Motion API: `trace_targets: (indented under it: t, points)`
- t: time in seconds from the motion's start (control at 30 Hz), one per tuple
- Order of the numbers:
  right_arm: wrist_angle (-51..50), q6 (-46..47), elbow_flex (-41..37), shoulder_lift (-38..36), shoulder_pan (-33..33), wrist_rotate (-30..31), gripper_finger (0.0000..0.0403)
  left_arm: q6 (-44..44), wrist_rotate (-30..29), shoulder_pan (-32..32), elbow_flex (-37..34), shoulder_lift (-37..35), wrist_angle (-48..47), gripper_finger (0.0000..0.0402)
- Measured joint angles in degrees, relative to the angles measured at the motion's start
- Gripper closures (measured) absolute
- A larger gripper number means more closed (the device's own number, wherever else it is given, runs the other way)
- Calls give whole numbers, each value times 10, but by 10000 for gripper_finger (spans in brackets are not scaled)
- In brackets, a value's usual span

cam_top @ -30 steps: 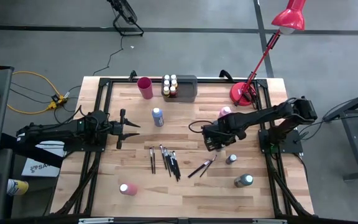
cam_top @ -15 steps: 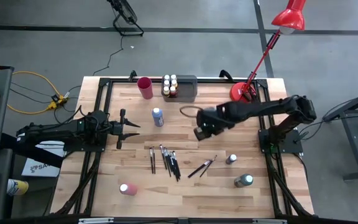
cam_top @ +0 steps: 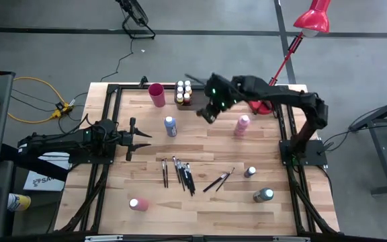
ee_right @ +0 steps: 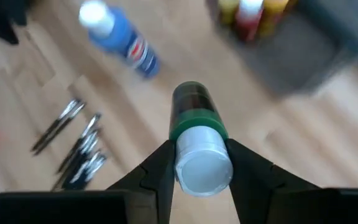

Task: Pick & Place Paint Supplies
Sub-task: Put the green paint bottle into the black bin

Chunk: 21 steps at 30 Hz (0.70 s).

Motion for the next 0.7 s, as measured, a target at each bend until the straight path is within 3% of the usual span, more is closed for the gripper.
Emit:
trace_targets:
  t: [0.37,0.7]
  points:
    - [-2,-258,116,118,-104,40,286,0,0,0,0,0,0,254]
    - [-18,-296,200,240,-151,41,285,0,2,0,0,0,0,254]
